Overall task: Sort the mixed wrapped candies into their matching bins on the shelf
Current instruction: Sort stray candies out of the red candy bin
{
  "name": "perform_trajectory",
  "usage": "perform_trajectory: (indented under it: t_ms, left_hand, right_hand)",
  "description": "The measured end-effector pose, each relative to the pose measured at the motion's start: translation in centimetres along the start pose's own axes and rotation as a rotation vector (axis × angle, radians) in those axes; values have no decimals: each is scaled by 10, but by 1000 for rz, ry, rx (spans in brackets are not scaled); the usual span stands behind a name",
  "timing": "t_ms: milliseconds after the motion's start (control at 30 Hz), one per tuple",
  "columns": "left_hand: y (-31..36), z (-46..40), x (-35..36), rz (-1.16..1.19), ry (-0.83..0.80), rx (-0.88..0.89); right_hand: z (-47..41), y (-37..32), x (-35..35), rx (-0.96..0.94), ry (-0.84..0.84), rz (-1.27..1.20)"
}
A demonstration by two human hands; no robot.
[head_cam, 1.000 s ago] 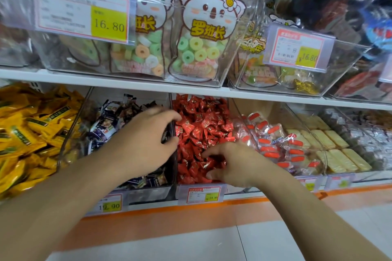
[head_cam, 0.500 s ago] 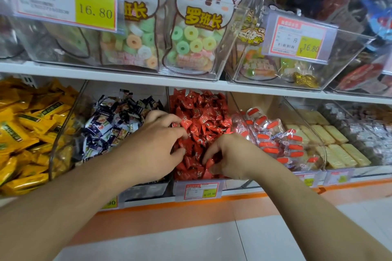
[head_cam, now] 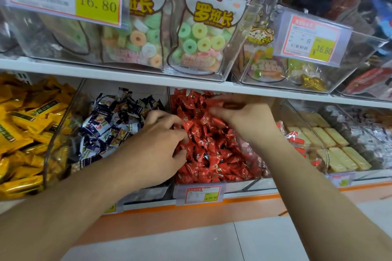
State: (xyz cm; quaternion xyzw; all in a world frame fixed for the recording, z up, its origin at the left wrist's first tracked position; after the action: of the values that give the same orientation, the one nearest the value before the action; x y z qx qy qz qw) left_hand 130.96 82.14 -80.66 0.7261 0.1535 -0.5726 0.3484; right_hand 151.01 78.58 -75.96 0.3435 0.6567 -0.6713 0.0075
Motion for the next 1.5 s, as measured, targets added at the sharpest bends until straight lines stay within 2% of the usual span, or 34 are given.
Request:
perform_trajectory:
  t_ms: [67,100,200,267,433,567,633,700,767,833,967,1100,1200,1333,1500]
  left_hand:
    - [0,0,0,-10,-3,1]
    - [1,0,0,-13,-6,1]
    - [1,0,-1,0,-11,1]
    - [0,1,-1,-1,-11,9]
    - [-3,2,0,11,-20,18]
    - [-1,1,-1,-3,-24,16]
    - [0,1,-1,-12,-17,19]
    - [1,2,-1,-18,-16,19]
    - [2,2,-2,-20,-18,14]
    - [3,2,-2,-24,-19,12]
    - [4,3,-3,-31,-23,11]
    - [4,1,-2,-44,-27,15]
    - [3,1,-1,-47,-29,17]
    - [3,1,-1,-60,-30,18]
    - [2,0,-1,-60,-28,22]
  right_hand:
    - [-16,-5,9,-17,109,-12]
    - [-23,-6,16,-40,104,3]
    - [-34,-5,48,27,-38,86]
    - [-36,-6,58,-4,-58,138]
    - [-22,-8,47,-162,-40,235]
    - [-3,4,23,-215,-1,337]
    - [9,18,27,-195,-153,382]
    - [27,31,43,-140,-403,417]
    - [39,46,54,-122,-563,560]
    - [39,51,50,-137,-575,690]
    - [37,57,35,-66,-556,800]
    - [30,54,32,-97,-477,983]
    - [26,49,30,-83,-429,879]
    - [36,56,41,12,-550,688]
    - [35,53,37,-24,-478,682]
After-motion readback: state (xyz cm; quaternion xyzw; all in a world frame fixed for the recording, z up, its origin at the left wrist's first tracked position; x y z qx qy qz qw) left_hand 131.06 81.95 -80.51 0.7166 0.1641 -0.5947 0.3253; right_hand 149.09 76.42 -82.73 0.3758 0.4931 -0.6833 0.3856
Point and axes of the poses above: each hand's wrist, its own z-axis away from the middle knuckle, its own x-axis out of the palm, y = z × x, the point moved 7 cm from there along -z, towards the middle knuckle, and after that the axes turned 4 degrees about -z, right-handed, at the moved point
